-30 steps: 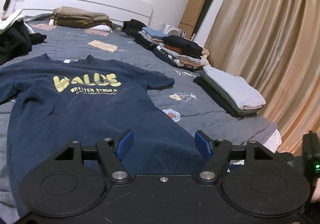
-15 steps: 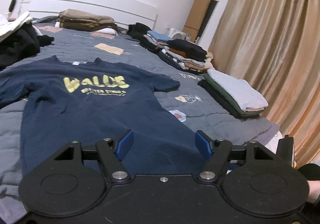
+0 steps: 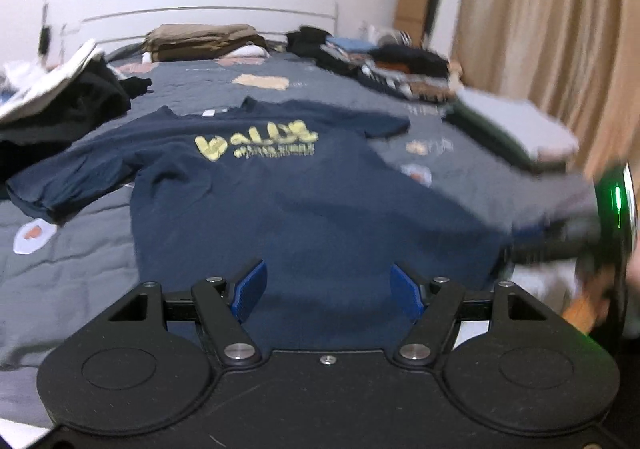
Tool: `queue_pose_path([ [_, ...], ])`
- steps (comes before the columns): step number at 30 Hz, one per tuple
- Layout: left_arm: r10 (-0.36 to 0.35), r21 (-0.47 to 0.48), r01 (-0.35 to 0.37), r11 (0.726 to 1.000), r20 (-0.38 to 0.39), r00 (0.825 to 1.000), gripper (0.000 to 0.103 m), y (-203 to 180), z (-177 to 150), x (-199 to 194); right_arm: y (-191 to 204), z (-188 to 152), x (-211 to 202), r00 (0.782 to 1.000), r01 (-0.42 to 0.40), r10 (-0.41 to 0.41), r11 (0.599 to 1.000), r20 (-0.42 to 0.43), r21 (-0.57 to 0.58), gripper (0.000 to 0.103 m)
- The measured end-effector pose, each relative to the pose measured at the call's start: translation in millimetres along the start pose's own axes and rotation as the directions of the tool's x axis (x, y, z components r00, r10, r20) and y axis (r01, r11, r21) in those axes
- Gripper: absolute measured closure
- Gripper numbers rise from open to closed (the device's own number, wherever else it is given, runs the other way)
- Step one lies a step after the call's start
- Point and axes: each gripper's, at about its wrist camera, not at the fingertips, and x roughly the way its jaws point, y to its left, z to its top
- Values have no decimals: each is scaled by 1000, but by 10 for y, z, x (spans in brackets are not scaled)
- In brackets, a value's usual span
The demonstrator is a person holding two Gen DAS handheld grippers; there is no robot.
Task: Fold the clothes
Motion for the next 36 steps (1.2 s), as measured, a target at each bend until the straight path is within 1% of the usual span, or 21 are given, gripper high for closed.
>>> queue_pose_path([
  [1,14,34,-13,999,-15,1000,36,-24,-56,-22,-13,20,-14,1000,-2,2,1000,7,18,62],
  [3,49,103,-44,994,-42,998,36,-67,-173,-59,-38,60,-43,1000,-5,4,999,22,54,77],
  [4,70,128,-62,990,-59,996,36,-73,-239,-65,-50,80,-57,1000,-7,5,997,30,71,90],
  [5,90,150,-78,986,-76,993,36,-75,-306,-68,-63,100,-71,999,-10,6,996,37,89,94],
  [10,150,175,-120,977,-173,973,36,-4,-565,-31,-125,200,-142,997,-22,9,984,74,177,96],
  [11,156,170,-124,978,-189,969,36,21,-598,-18,-131,218,-186,995,-17,-2,983,103,180,96],
  [13,160,160,-129,979,-198,967,36,55,-653,-9,-161,256,-251,988,-22,-9,979,153,203,97],
  [15,181,147,-153,977,-198,964,37,75,-671,13,-201,294,-303,980,-32,-13,974,199,222,97],
  [18,199,135,-175,975,-194,961,39,120,-691,64,-263,352,-381,963,-48,-21,967,267,250,97],
  [19,204,131,-181,975,-192,960,47,135,-698,81,-285,354,-383,963,-58,-14,964,269,259,97],
  [20,210,128,-188,974,-191,959,58,150,-704,98,-308,357,-386,963,-68,-7,961,270,269,97],
  [21,212,128,-190,973,-188,959,64,151,-711,118,-305,353,-377,964,-71,-3,961,265,266,97],
  [23,230,161,-203,966,-171,958,85,110,-731,139,-301,345,-359,967,-76,7,962,256,261,97],
  [24,243,189,-212,959,-165,956,91,51,-722,167,-298,341,-350,968,-79,12,963,252,259,97],
  [25,256,202,-222,954,-161,953,94,34,-707,157,-294,339,-367,966,-81,13,964,259,253,97],
  [27,277,172,-252,952,-139,951,95,113,-622,-1,-308,341,-441,959,-96,20,962,283,256,97],
  [29,290,105,-282,953,-70,954,96,243,-438,-291,-378,354,-549,950,-137,46,949,308,283,97],
  [31,303,31,-303,952,5,953,96,370,-241,-606,-401,371,-691,942,-193,91,934,323,301,98],
  [32,305,7,-306,952,32,952,96,416,-163,-738,-406,386,-770,934,-221,112,927,341,303,98],
  [34,321,-2,-322,947,80,944,96,461,-19,-1034,-356,431,-945,919,-252,141,929,368,272,98],
  [36,335,-6,-337,942,104,936,96,489,73,-1280,-276,490,-1139,903,-277,175,936,393,219,98],
])
